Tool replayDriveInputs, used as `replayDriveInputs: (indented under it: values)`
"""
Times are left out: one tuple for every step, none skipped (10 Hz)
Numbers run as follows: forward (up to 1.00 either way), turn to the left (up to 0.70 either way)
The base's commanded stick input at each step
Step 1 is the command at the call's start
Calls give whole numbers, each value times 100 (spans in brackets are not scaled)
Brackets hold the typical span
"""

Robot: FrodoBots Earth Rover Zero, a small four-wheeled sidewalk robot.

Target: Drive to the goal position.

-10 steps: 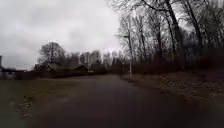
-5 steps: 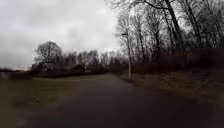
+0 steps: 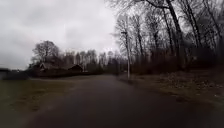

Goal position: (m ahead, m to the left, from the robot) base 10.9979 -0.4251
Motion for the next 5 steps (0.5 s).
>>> replayDriveInputs:
  values:
    - [100, 0]
    - [100, 0]
    - [100, 0]
    - [100, 0]
    - [100, 0]
